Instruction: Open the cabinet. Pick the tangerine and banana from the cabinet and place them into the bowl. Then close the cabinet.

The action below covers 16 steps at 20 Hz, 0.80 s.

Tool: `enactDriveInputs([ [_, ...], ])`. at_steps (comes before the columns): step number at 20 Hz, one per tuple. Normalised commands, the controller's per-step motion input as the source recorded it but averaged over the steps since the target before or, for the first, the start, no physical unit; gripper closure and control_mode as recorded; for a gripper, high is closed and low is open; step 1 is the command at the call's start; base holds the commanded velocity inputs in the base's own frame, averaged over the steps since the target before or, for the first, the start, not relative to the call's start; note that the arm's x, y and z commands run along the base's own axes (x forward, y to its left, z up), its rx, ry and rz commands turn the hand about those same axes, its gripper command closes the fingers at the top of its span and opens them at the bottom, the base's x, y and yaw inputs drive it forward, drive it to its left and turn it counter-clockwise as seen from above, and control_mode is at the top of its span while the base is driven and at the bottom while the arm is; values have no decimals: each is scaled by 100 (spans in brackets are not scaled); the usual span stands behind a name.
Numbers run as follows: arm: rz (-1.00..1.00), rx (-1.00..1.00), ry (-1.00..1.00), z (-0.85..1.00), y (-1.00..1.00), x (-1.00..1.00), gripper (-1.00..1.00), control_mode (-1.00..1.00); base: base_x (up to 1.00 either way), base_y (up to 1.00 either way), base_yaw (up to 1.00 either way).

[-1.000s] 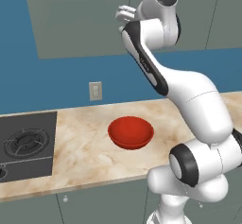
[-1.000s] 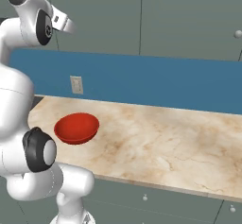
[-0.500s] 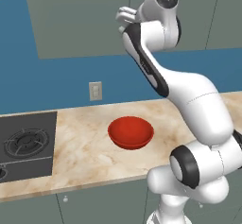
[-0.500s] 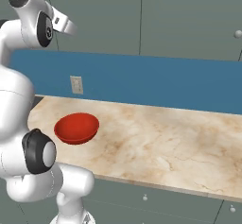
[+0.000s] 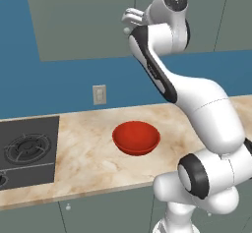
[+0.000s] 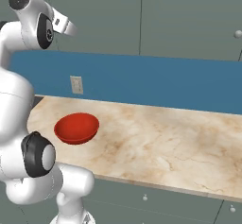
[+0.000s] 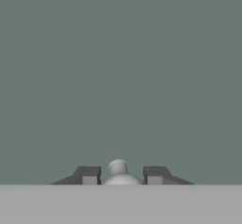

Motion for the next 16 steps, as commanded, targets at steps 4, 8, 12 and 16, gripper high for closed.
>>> enactDriveInputs([
  [4,0,0,-8,0,-6,-50,100,-100,0,0,0],
  [8,0,0,-8,0,-13,-65,100,-100,0,0,0],
  [12,0,0,0,0,-25,-69,100,-100,0,0,0],
  [16,0,0,0,5,-36,-79,100,-100,0,0,0],
])
